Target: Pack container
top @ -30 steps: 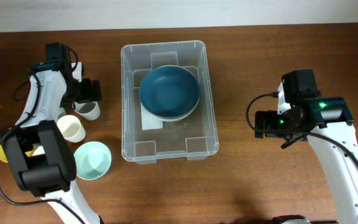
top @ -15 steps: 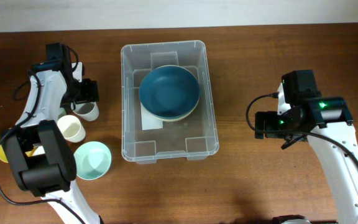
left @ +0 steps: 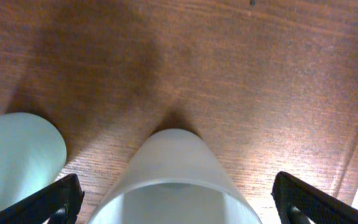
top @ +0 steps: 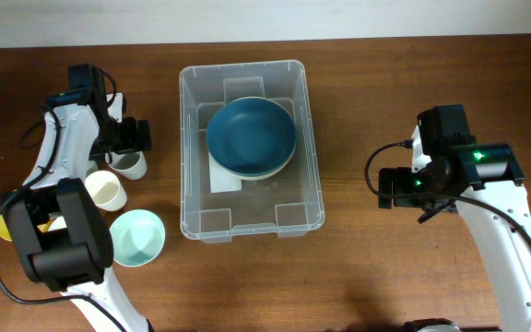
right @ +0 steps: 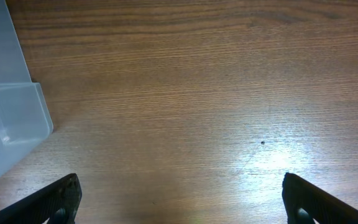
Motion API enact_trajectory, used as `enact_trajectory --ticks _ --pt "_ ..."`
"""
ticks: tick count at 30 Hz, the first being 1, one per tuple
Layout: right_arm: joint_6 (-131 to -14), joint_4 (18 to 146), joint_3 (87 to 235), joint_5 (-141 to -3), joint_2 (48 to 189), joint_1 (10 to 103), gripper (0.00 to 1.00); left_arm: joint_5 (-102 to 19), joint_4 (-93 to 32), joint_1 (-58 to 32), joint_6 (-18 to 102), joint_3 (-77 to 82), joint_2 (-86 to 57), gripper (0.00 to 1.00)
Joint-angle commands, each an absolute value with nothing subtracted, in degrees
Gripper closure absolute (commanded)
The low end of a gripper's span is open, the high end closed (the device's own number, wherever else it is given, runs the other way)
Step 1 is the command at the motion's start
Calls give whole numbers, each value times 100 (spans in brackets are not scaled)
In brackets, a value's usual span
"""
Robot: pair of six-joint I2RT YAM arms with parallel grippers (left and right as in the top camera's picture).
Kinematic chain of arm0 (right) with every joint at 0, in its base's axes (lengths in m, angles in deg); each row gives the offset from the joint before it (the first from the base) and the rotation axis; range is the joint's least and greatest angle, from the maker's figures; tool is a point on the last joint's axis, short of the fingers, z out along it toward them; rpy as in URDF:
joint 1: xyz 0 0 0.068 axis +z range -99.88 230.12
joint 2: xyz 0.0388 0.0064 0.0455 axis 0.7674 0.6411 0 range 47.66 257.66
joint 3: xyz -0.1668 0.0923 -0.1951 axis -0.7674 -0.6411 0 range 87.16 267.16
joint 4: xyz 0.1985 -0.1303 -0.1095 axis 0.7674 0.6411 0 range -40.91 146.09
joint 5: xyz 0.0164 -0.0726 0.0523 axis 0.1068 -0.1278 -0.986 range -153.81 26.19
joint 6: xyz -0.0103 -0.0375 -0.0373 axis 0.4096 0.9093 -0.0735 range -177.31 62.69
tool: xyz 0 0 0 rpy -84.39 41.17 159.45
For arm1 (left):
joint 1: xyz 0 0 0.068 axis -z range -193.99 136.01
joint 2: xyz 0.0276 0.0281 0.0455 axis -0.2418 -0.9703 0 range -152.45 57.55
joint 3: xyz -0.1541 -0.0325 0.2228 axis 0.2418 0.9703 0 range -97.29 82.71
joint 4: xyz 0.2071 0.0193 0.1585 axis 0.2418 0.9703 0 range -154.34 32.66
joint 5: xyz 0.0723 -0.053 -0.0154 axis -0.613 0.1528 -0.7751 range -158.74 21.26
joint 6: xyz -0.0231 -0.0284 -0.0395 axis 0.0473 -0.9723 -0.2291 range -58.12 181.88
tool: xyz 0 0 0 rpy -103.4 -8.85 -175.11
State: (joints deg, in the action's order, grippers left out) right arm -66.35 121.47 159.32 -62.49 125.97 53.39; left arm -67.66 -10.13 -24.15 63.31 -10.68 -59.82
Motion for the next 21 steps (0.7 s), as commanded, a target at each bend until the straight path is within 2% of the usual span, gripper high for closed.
enact_trajectory --ticks 1,21 --pt "-6652 12151 15915 -6157 12496 5387 1 -6696 -947 -2439 6359 -1181 -6025 1" --pt "-6652 12149 15915 -6098 12496 5387 1 -6591 141 -2439 6361 -2276 -6019 1"
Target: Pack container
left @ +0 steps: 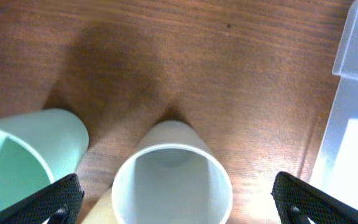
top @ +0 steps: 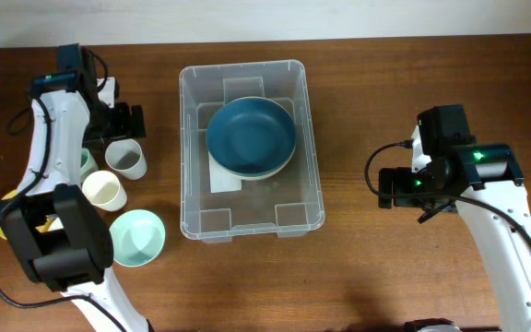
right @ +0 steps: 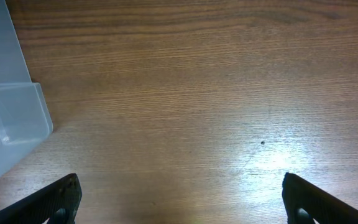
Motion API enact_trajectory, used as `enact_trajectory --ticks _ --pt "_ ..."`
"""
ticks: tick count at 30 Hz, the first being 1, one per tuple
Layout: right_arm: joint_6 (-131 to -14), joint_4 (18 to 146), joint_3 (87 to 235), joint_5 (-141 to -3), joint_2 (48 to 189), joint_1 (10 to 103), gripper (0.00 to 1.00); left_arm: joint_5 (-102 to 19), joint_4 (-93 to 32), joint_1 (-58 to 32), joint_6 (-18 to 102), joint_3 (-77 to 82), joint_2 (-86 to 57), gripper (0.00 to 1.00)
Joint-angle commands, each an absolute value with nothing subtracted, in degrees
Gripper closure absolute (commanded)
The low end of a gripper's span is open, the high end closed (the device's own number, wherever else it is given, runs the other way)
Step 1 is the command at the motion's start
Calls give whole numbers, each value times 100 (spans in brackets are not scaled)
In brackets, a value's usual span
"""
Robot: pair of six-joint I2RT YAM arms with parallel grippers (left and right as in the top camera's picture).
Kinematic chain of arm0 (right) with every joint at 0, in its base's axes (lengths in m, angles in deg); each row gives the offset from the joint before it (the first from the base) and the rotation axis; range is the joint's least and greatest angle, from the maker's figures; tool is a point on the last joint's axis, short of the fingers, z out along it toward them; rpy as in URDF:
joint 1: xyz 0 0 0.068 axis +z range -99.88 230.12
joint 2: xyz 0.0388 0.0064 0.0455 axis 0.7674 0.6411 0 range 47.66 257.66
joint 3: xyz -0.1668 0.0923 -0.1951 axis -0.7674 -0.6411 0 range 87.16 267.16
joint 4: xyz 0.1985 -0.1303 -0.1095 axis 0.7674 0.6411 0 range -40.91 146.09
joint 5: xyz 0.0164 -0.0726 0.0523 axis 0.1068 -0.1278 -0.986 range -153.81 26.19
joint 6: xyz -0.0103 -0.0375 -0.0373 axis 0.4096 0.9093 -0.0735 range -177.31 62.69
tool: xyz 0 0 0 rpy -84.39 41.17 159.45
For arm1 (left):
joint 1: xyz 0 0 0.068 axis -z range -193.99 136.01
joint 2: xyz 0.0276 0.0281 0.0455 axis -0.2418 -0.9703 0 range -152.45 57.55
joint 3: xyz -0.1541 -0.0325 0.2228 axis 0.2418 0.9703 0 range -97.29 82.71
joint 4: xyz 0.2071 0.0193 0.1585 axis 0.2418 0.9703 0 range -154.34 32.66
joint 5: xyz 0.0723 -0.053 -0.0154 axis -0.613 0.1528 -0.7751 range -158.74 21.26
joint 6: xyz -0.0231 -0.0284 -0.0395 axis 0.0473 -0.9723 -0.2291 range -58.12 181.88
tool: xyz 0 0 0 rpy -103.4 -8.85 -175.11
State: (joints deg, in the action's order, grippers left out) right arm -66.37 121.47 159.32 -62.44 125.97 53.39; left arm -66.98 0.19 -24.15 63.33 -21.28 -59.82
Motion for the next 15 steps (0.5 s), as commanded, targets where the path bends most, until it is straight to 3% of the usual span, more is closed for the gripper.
enact_trajectory --ticks 1,15 --pt "-6652 12149 15915 -6041 12496 5387 1 -6517 224 -2426 6361 -2276 -6019 1" --pt "-6657 12153 15915 -6015 12496 5387 1 -6410 412 -1997 6359 -2228 -6152 1"
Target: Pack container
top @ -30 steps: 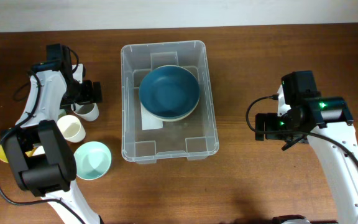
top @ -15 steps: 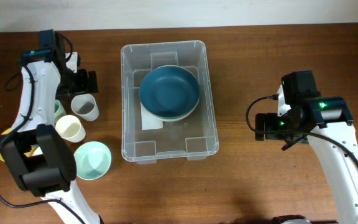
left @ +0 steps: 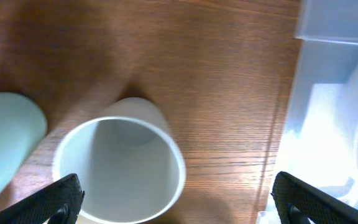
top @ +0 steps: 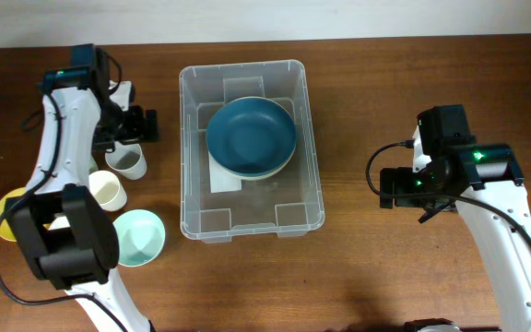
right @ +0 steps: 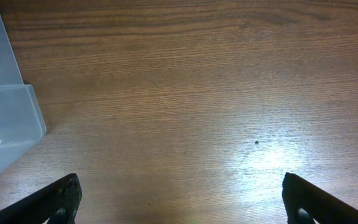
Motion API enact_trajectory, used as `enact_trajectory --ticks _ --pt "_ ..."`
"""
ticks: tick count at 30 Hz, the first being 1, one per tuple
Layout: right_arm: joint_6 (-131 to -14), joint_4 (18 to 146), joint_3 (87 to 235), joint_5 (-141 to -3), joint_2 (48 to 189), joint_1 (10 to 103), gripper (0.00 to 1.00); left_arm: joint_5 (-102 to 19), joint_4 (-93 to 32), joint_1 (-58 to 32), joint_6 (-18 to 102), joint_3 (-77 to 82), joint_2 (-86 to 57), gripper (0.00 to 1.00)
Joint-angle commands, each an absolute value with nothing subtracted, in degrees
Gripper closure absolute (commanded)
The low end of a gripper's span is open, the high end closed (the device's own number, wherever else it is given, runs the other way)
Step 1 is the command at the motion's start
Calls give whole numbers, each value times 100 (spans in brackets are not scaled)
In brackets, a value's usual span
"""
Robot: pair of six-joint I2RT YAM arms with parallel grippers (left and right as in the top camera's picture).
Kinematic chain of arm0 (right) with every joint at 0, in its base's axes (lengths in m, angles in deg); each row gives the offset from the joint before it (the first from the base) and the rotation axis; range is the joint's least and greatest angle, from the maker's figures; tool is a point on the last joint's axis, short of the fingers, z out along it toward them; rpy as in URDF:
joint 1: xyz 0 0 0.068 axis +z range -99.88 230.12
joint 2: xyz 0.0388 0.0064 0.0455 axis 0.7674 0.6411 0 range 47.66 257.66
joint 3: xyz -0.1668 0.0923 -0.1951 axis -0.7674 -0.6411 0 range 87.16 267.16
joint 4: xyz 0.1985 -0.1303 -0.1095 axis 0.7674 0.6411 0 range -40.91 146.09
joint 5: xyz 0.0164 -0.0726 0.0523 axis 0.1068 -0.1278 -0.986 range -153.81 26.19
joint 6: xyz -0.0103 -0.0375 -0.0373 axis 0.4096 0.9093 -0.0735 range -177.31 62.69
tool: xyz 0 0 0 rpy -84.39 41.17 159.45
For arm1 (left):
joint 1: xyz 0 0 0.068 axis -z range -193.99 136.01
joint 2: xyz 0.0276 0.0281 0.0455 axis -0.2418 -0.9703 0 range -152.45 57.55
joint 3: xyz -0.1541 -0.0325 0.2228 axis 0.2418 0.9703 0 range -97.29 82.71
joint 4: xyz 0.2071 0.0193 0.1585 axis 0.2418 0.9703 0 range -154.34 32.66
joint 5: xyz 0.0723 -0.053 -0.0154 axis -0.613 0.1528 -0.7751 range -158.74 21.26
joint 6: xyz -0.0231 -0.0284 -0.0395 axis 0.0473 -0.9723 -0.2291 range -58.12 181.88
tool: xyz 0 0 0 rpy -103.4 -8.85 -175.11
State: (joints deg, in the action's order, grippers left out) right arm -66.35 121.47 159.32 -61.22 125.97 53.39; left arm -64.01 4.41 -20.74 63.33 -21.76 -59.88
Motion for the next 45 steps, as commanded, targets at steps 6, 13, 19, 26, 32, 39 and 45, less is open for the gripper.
enact_trajectory --ticks 6,13,19,26,32,39,45 --pt "-6657 12175 15915 -6019 12496 5387 1 -6508 482 -1975 6359 -2228 -6541 1" --pt "-6657 12214 15915 -6032 12496 5387 1 -6600 460 -1975 6359 -2228 -6900 11" --pt "-6657 12212 15915 -6030 12494 5387 1 -6620 386 -1975 6359 -2257 -6895 51" --pt "-6654 12210 15915 -6028 12496 5387 1 -6685 355 -1969 6359 -2257 -6895 86" --pt "-6657 12109 15915 -6028 12494 5385 1 -6770 790 -1908 6361 -2748 -6856 99" --pt "-6654 12059 15915 -6023 12494 5385 1 -6770 1923 -1586 6361 -4497 -6631 99" --pt "-7046 12026 16232 -5704 12472 4799 0 -6764 2731 -981 6364 -5734 -6259 99"
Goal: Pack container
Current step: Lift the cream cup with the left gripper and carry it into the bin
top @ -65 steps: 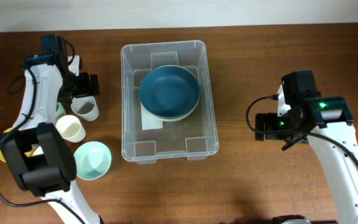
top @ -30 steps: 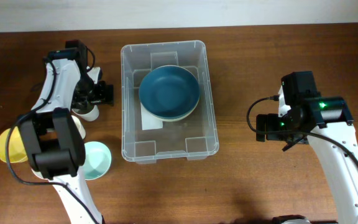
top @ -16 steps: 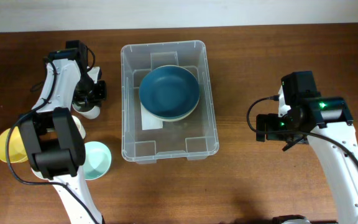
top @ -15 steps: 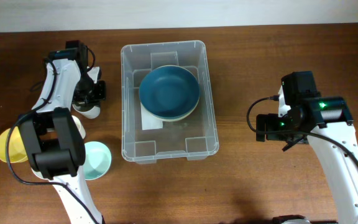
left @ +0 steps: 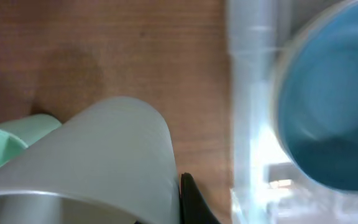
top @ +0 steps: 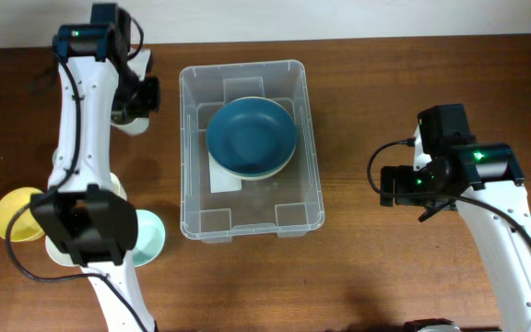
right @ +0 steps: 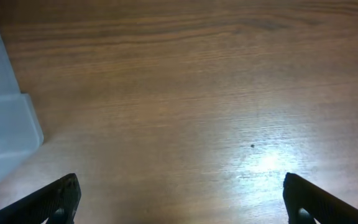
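Observation:
A clear plastic container (top: 184, 166) stands mid-table with a dark blue bowl (top: 251, 136) inside it. My left gripper (top: 135, 103) is beside the container's far left corner, shut on a white cup (top: 129, 123). The left wrist view is filled by that white cup (left: 104, 155), with one black finger (left: 188, 199) pressed against its side. The blue bowl (left: 328, 93) shows to the right, past the container wall (left: 250, 93). My right gripper (top: 404, 187) is open over bare wood to the right of the container, nothing between its fingers (right: 179, 199).
A mint cup (left: 5, 140) stands below and left of the held cup. At the table's left front lie a yellow plate (top: 12, 212) and a mint bowl (top: 147, 235), partly under my left arm. The container corner (right: 5, 124) lies to the right gripper's left.
My left gripper was open above the standing white cup. Now it is shut on that cup and farther back, near the container's far left corner. The right arm has barely moved.
My left gripper was open, low beside the white cup among the cups left of the container. Then it was open and higher, looking down into the cup, then shifted toward the container. Now it holds the cup farther back. The right gripper stayed open over bare table.

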Motion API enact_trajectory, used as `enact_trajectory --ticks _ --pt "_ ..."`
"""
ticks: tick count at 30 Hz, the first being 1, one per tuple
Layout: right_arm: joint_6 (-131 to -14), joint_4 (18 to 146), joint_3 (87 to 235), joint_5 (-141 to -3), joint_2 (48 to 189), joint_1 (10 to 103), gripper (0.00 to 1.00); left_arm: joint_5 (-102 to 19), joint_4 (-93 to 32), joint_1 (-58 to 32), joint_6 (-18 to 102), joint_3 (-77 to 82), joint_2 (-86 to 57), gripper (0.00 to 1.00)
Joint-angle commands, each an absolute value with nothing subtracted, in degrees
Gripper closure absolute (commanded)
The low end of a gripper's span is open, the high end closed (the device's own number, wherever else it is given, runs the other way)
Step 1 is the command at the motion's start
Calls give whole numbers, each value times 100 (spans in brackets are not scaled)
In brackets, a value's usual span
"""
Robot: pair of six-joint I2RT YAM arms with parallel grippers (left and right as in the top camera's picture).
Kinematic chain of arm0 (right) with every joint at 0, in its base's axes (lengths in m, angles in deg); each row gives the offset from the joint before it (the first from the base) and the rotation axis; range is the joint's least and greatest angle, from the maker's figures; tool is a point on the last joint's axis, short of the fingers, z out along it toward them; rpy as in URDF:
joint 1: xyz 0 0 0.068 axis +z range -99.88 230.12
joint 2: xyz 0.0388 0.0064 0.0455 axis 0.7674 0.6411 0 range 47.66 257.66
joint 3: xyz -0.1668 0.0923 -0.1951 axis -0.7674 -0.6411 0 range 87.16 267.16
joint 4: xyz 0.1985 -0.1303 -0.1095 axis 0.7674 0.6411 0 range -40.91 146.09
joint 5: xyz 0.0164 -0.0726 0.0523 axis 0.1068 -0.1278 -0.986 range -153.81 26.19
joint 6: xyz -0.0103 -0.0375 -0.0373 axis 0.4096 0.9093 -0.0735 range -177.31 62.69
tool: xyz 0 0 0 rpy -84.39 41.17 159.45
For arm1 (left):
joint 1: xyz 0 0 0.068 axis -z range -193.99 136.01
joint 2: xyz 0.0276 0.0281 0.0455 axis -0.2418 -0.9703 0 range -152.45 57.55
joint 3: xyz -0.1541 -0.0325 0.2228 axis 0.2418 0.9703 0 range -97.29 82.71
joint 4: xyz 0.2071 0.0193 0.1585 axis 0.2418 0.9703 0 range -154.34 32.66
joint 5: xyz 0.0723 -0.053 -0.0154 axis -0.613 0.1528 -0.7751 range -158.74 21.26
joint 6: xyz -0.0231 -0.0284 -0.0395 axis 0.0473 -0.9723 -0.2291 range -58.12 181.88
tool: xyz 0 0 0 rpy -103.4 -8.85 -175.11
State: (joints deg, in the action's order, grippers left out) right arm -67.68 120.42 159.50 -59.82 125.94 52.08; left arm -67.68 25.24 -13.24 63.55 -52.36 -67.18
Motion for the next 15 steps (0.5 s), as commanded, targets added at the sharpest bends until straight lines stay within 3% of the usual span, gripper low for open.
enact_trajectory --ticks 1,7,15 --pt "-7116 12048 16395 -5783 12465 4502 1 -6764 2795 -830 6364 -5780 -6178 99" --pt "-7129 12286 16758 -6391 12459 3267 1 -6768 3236 33 6348 -5776 -6006 99" --pt "-7109 12339 16758 -6378 12461 3206 1 -7352 3236 1013 6051 -5067 -5134 99"
